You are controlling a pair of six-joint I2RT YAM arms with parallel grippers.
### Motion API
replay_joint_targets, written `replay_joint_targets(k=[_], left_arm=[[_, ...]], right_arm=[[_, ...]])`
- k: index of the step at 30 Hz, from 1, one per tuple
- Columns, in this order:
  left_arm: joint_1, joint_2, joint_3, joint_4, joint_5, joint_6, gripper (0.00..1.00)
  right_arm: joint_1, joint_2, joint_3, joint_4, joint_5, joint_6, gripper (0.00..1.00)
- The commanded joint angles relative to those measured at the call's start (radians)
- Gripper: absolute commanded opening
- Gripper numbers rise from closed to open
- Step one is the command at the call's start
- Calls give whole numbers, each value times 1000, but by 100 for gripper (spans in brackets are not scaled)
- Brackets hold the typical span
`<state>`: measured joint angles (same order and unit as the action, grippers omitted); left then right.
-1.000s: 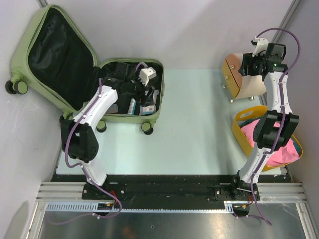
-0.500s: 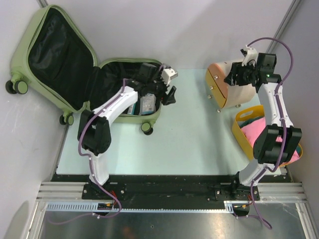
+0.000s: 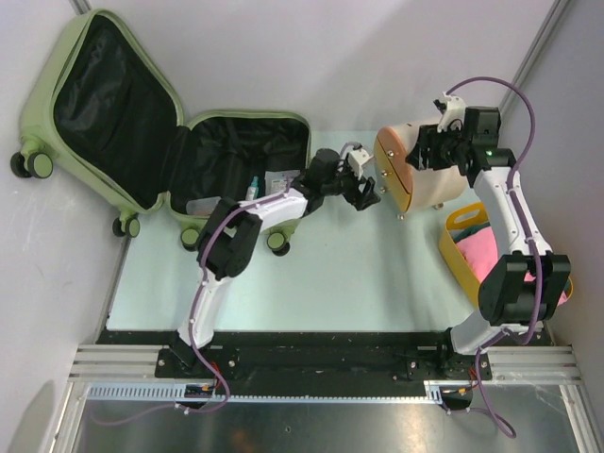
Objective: Open, take out, and arrange the luggage
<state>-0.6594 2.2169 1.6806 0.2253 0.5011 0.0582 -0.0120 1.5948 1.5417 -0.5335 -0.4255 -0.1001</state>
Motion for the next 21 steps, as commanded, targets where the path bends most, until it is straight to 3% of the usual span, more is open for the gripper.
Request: replay_joint_targets(k=[1,4,8,13,16,18,21], left_arm=[[-11,75,68,158,-1,-81,80],[-20,113,119,178,14,-118,76],[-25,178,215,175,-2,-170,63],[-25,187,220,175,36,-207,64],[-17,211,248,166,17,-322,63],[-11,214,239,172,43,-484,62],[-14,178,135,241,19,-636,61]], right_arm=[[53,-32,-28,-82,65,-13,58],[53,-44,-38,-85,76,-10,57],[53,-38,-42,-85,97,-10,56],[32,-27,-37,-92,68,-3,54],[-8,-12,-19,-123,7,16,52],[-35,-1,1,-158,-24,20,50],[-83,8,14,-187,-70,42,45]])
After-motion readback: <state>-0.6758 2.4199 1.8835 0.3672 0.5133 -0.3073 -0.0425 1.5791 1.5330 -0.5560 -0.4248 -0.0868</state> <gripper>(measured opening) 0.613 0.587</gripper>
